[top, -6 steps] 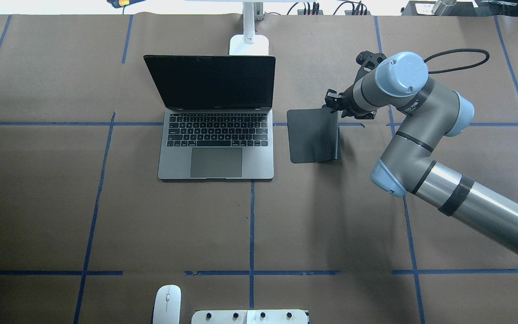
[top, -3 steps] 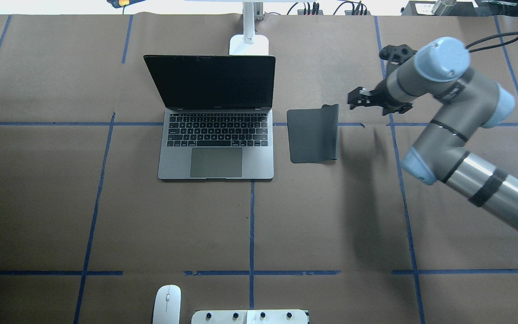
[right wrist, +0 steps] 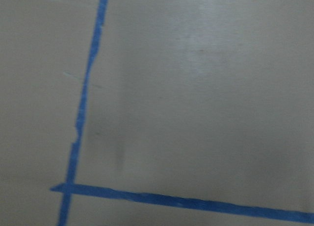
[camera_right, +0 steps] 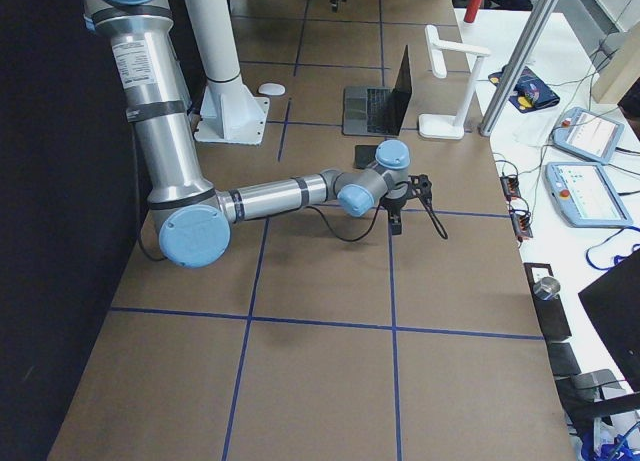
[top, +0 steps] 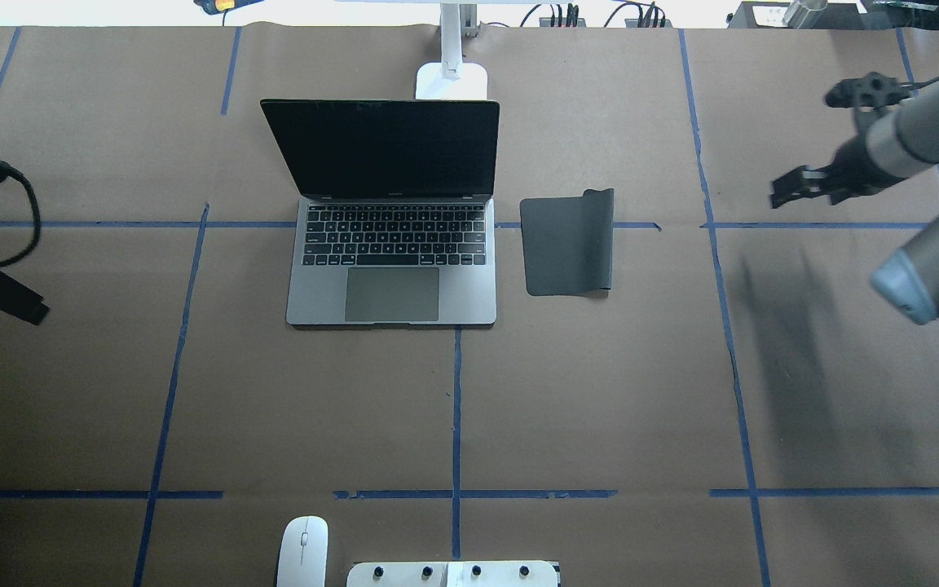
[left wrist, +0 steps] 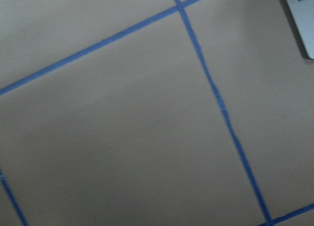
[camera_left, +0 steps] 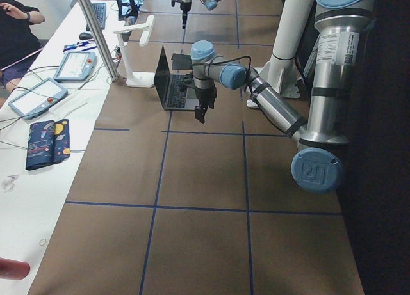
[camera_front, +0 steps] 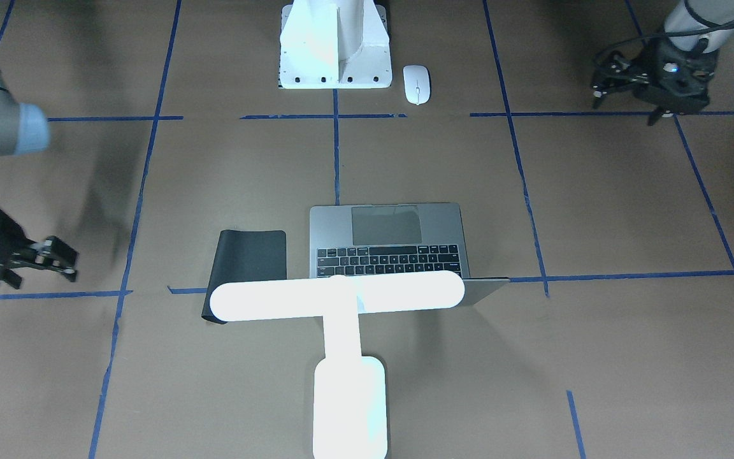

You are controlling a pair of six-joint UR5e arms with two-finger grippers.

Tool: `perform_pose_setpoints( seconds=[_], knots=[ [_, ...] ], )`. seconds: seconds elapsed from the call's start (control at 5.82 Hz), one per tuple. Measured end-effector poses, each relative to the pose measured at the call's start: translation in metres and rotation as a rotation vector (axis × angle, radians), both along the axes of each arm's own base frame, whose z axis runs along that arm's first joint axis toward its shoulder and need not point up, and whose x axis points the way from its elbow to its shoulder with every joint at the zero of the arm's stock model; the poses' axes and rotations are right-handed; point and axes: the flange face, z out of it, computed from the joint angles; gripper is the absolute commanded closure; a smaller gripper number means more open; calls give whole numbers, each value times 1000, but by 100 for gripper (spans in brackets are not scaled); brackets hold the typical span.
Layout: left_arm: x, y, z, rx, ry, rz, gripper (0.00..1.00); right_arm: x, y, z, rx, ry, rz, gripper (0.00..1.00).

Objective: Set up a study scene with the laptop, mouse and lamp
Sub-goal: 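Release the mouse pad and withdraw the right arm, then lower the left gripper onto the white mouse and grasp it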

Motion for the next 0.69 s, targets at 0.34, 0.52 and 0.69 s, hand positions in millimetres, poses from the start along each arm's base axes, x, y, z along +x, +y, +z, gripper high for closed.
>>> perform_pose_setpoints(
  seconds=[0.34, 0.52, 0.69],
  knots=[
    [62, 30, -11, -29, 15, -84, 0, 99, 24, 59, 39, 21, -70, 0],
    [97, 52, -17, -40, 21, -133, 0, 139, 34, 77, 49, 37, -103, 0],
    [135, 81, -21, -51, 24, -178, 0, 171, 45, 85, 44, 58, -131, 0]
  ],
)
